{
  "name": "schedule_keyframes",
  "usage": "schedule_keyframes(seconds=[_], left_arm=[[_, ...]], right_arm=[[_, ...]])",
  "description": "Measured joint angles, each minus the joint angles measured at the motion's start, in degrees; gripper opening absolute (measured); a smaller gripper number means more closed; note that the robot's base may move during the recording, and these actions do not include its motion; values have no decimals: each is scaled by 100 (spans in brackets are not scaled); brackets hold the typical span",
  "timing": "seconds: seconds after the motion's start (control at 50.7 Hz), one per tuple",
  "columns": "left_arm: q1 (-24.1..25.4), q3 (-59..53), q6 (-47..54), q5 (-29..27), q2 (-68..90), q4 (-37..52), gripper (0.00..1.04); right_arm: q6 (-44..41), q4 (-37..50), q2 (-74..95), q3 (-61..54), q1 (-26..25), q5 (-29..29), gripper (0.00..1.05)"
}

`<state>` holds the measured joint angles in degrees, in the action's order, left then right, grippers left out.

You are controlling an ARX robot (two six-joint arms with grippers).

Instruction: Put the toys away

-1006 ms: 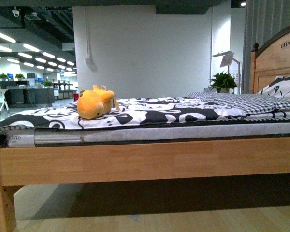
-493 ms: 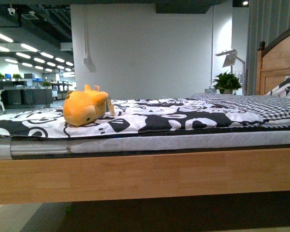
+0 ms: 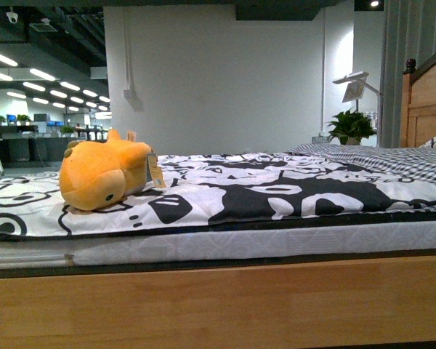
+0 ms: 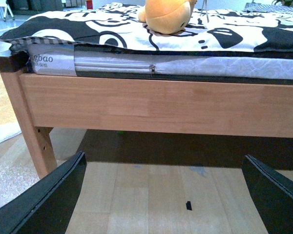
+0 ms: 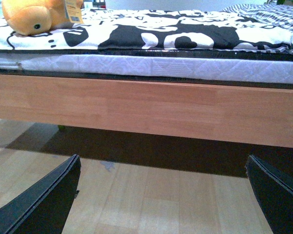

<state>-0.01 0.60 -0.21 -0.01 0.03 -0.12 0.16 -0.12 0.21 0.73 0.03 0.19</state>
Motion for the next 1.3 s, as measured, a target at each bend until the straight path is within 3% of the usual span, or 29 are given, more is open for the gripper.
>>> schedule_keyframes(seconds=[1.301], left_arm=[[0,0,0,9,0,0,99]], right_arm=[[0,0,2,0,0,7,104]])
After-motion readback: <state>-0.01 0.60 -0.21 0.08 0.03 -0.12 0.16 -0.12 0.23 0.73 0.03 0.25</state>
